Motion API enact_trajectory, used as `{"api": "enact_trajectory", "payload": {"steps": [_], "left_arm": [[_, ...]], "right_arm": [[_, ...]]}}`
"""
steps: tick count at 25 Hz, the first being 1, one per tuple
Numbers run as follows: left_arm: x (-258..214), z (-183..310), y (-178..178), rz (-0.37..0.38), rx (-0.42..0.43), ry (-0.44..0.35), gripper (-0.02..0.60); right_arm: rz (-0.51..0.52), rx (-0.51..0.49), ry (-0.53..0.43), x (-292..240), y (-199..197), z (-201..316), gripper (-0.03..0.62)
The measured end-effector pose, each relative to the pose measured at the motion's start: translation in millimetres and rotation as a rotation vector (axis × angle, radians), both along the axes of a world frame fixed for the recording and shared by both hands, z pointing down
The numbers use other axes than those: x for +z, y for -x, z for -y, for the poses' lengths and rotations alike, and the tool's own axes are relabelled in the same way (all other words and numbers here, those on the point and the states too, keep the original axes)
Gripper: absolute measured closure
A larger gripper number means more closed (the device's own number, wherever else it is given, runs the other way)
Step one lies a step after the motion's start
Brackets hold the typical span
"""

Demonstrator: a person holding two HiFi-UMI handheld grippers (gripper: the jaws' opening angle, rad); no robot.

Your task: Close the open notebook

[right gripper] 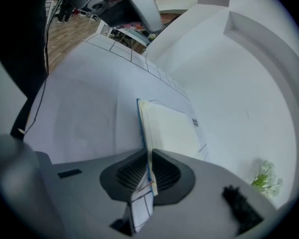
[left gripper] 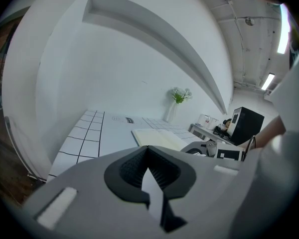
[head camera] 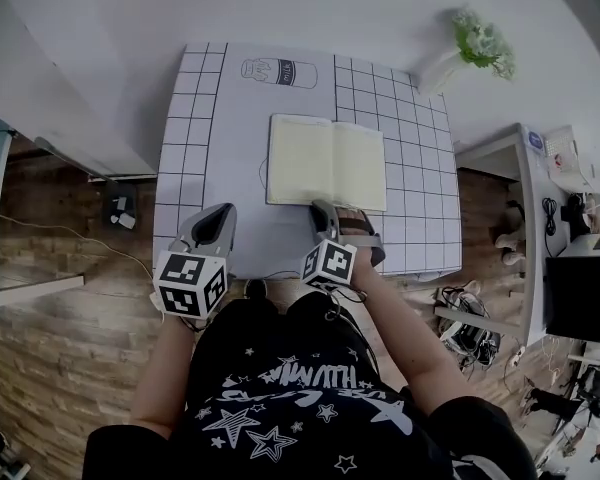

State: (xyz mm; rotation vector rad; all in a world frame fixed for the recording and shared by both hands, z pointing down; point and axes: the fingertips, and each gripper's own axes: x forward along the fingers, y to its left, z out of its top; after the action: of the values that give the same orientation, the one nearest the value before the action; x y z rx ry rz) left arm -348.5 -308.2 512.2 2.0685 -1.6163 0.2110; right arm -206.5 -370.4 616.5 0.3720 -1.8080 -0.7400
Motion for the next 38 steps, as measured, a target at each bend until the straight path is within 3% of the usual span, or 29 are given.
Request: {"api": "enact_trajectory", "payload": {"steps": [7, 15, 22, 30, 33, 38], "left_arm": [[3, -1, -4, 0.015, -0.005, 0.013, 0.572], [3, -2, -23, 0.032, -0.001, 0.029, 0.572], [-2, 11, -50, 0.053, 0.063, 0.024, 0.572], [-10, 38, -94, 0.065, 0.157, 0.011, 0.572], [-10, 42, -109, 0.066, 0.184, 0.017, 0.572], [-5, 43, -128, 0.066, 0.214, 0.035, 0.572]], "right_arm": [[0.013, 0.016, 0.091, -2, 1, -1, 0.565], [0.231, 0.110, 0.116, -29, -4, 4, 0.568], [0.473, 0.303, 0.171, -45, -24, 11, 0.568], [0.788, 0.593, 0.402, -50, -55, 21, 0.568], [0.814, 0.693, 0.426, -42, -75, 27, 0.568], [0.770, 0.815, 0.476, -19, -109, 33, 0.568]]}}
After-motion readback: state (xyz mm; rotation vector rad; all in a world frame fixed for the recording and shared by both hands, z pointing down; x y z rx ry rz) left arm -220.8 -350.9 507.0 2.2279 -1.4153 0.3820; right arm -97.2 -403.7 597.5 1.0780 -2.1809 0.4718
